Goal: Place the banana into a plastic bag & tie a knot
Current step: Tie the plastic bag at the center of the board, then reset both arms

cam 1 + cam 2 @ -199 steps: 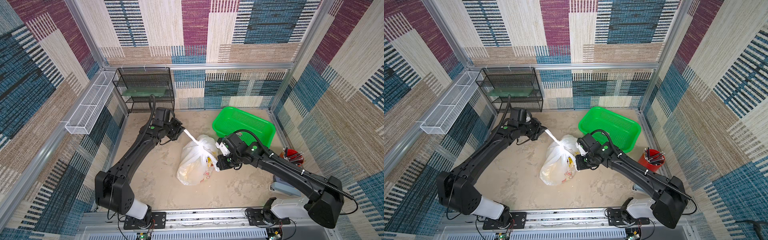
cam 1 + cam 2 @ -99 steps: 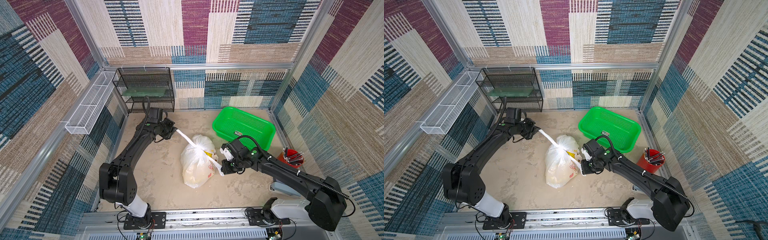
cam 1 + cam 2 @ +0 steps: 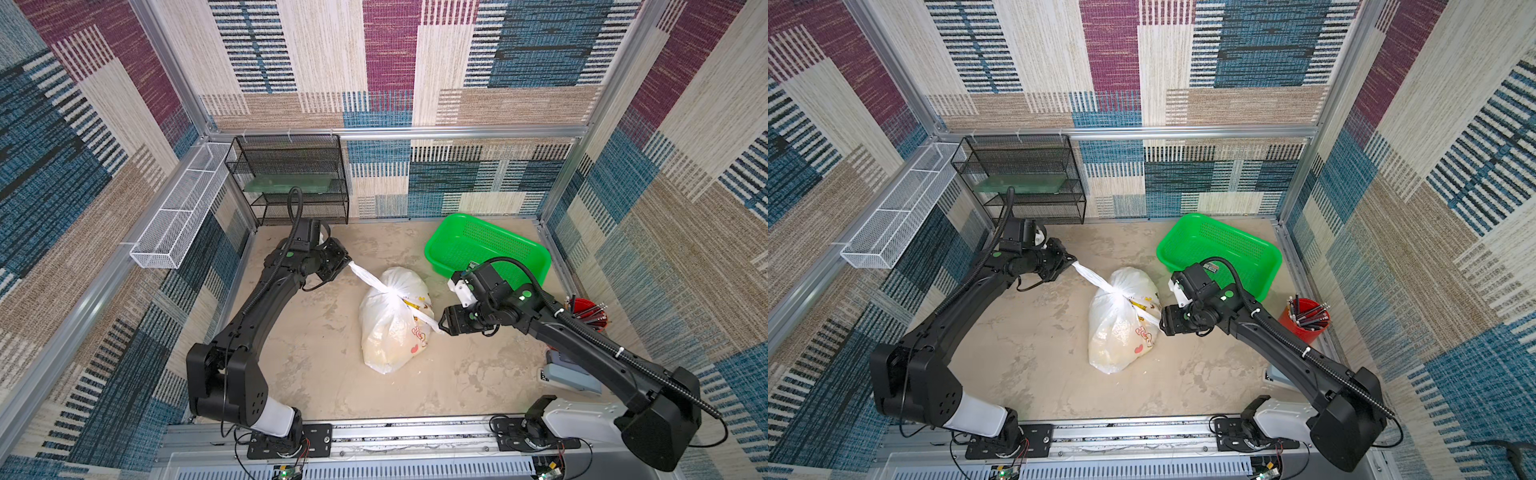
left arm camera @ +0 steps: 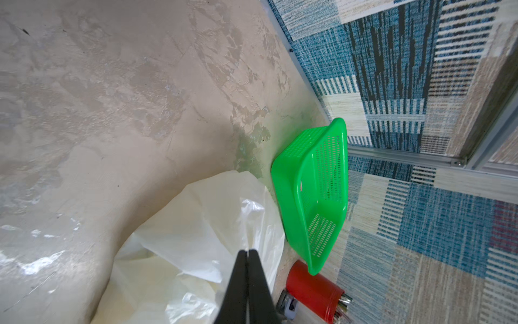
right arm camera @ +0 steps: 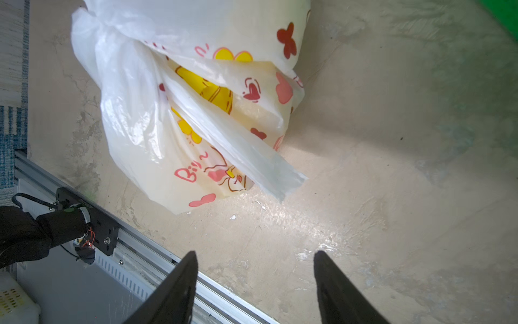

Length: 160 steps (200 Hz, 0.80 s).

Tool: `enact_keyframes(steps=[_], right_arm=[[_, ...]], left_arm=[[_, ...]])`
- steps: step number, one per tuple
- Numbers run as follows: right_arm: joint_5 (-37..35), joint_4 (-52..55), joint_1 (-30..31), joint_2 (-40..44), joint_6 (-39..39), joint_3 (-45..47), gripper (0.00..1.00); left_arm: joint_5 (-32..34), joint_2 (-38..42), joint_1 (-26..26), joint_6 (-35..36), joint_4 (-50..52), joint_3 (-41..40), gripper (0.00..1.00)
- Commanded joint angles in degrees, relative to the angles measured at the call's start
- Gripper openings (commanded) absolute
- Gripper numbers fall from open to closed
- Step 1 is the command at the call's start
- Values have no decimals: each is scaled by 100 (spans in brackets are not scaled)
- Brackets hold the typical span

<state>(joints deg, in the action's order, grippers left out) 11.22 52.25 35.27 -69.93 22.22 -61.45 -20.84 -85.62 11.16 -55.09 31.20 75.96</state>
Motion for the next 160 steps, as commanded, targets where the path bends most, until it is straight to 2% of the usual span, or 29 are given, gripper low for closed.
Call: enact_keyframes(steps=[1,9,13,16,22,48,90,109,125,139,148,160], right_arm=[[-91,-289,-87,217,-81,-58,74],[-118,-378,-154,310,-101,-104,79],[-135,-424,-195,363,-118,-119,93],[-144,-458,-224,394,-136,-140,100],[-185,-542,-284,481,-159,-177,95],[-814,-1130,-664,1047,-82,-147,95],[-1549,-2533,-2018,2098,123,722,95],[-2489,-2736,-2473,1988,162,1025,95],[-2799,-3289,-2785,1831,-10,1539,95],[-2850,-4317,-2818,1761,-724,2202,95],[-3057,-4849,-2793,1718,-931,2568,95],[-3093,-5480,-2829,1560,-1158,2901,95]], left_arm=[[-7,137,-8,662,291,-72,100],[13,181,-2,783,366,-74,98],[45,205,0,847,403,-69,99],[71,228,0,902,420,-79,99],[119,283,0,987,440,-92,99],[398,520,0,1487,544,-158,98],[1222,1586,-61,1553,-45,-1142,99],[2191,2108,-61,1538,224,-1444,99],[3149,2460,-61,1434,637,-1561,99],[4318,2741,-61,1029,933,-1729,99],[4670,2973,-61,1340,502,-2085,99],[4515,3313,-92,2086,-187,-2533,99]])
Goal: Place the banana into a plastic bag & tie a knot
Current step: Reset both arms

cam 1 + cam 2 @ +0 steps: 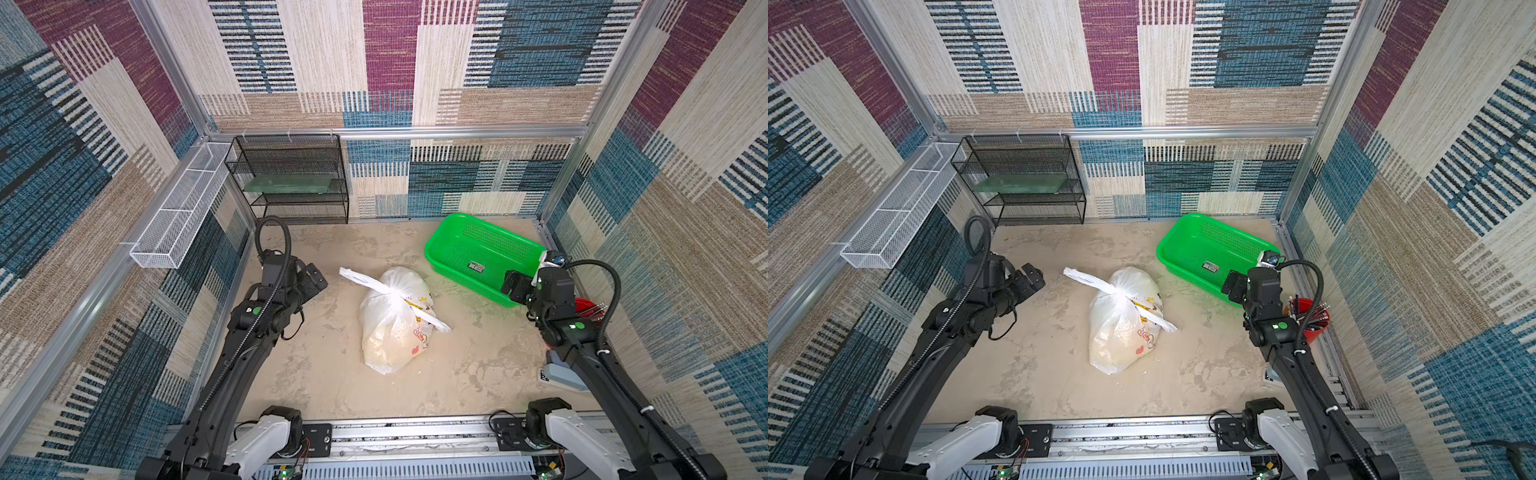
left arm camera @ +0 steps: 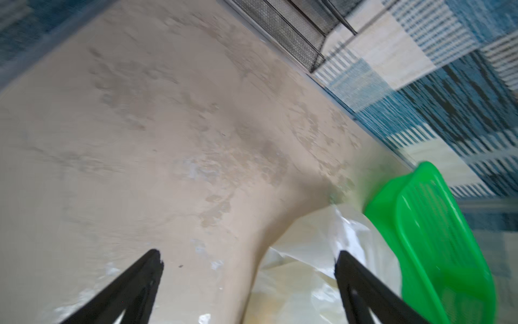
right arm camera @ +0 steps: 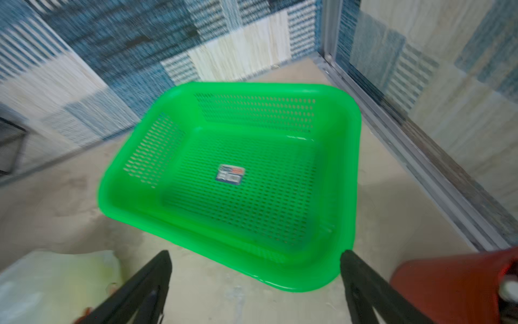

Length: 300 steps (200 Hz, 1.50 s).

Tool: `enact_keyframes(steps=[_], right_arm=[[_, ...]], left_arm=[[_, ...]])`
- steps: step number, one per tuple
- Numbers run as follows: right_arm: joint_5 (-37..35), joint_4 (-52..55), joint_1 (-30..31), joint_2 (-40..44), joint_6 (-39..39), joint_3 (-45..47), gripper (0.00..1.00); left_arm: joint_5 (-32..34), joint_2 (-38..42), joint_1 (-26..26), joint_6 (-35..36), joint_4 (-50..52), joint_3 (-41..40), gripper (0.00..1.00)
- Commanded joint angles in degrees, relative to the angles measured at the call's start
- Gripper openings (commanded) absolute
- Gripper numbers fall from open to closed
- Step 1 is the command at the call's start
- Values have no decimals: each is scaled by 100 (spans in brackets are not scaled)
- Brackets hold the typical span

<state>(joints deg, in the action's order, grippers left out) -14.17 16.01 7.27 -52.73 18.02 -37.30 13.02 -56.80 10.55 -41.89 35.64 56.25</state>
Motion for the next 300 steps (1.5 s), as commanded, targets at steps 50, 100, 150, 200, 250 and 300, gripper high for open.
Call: enact_keyframes(steps=[50,100,150,200,250,300], right_arm=[[-342,-3677,-247,-1508,-1474,733,95],[-125,-4527,-426,-2950,-1876,601,95],[959,-5537,-727,-3535,-1744,679,95],[1188,-7838,-763,-3189,-1846,2167,95],[1055,-7416,-776,-3173,-1719,1979,95],[1077,-7418,-788,-3173,-1714,1975,95]], left_arm=[[1178,268,-149,2932,-1626,-1622,99],[732,-544,-492,3563,-3517,-2475,99],[-213,-2312,-1158,3629,-5516,-2347,99],[-1076,-2921,-1252,4032,-7593,-2999,99],[-1331,-3080,-1262,4127,-7702,-2985,99],[-1324,-3050,-1256,4136,-7660,-2998,99]])
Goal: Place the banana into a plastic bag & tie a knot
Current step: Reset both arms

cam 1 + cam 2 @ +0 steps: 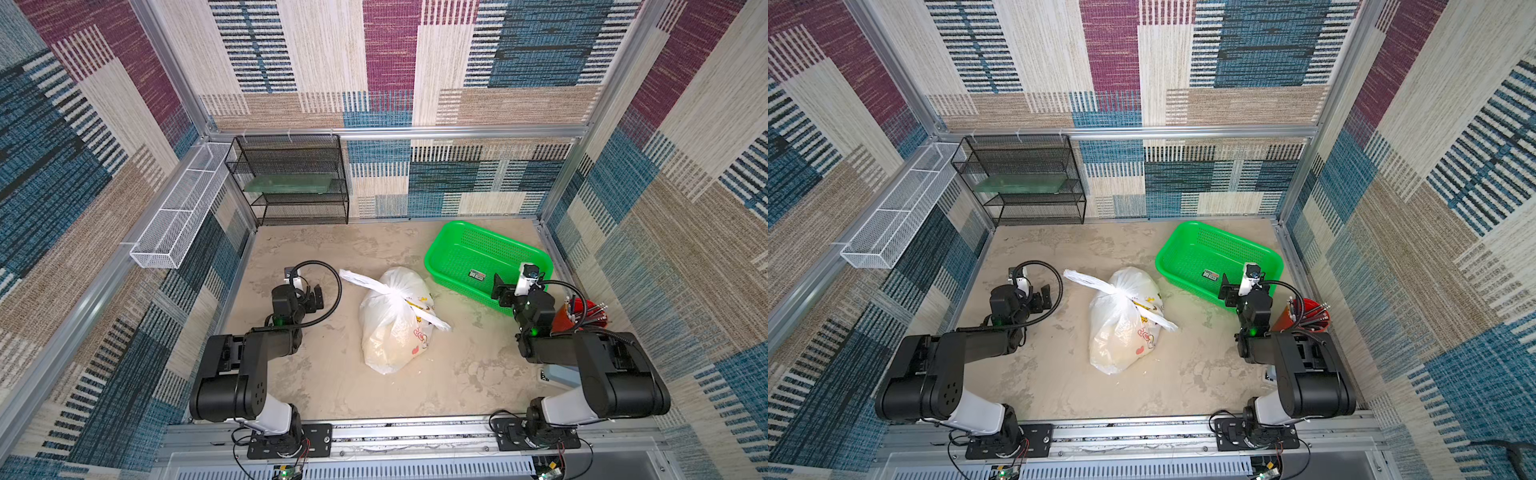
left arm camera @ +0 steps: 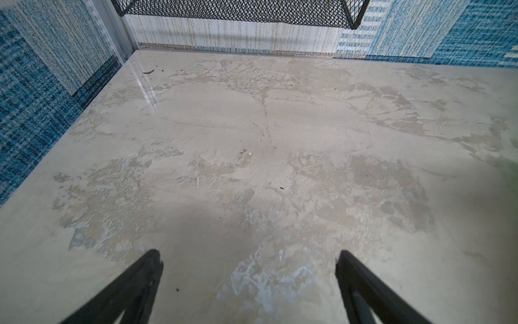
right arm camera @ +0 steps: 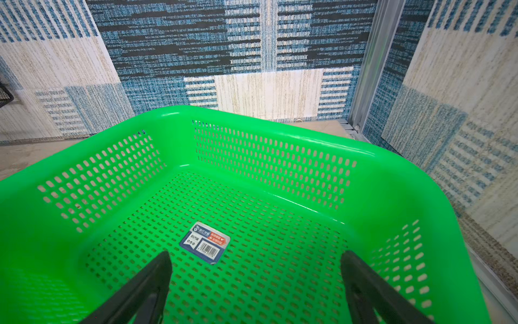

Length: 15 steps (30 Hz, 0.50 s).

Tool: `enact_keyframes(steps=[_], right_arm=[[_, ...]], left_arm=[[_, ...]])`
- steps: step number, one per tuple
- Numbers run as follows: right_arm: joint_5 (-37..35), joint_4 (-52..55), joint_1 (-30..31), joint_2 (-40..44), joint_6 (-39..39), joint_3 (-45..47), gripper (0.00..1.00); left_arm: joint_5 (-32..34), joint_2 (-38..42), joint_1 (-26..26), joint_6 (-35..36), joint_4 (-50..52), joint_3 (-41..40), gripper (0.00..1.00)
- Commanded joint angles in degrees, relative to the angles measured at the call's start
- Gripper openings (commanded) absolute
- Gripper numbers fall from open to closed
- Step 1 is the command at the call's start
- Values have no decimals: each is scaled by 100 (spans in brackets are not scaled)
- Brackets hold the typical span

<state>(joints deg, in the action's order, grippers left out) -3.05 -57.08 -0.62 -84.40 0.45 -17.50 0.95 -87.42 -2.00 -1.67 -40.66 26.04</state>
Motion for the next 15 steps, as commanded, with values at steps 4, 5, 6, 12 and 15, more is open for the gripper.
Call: enact_keyframes(steps=[4,5,6,12,15], right_arm=[[-39,-119,0,-4,45,2,95],[-31,-119,1,-2,44,-3,95],[-30,-113,1,0,44,-4,95],[8,-71,-15,-36,52,-47,95],[15,-102,-27,-7,52,-12,95]], left_arm=[[-122,8,-2,114,-55,15,99],[-122,5,-2,114,-65,15,99],[-124,10,-4,114,-48,15,99],[-126,7,-3,114,-56,15,99],[-121,10,-4,110,-58,15,99]])
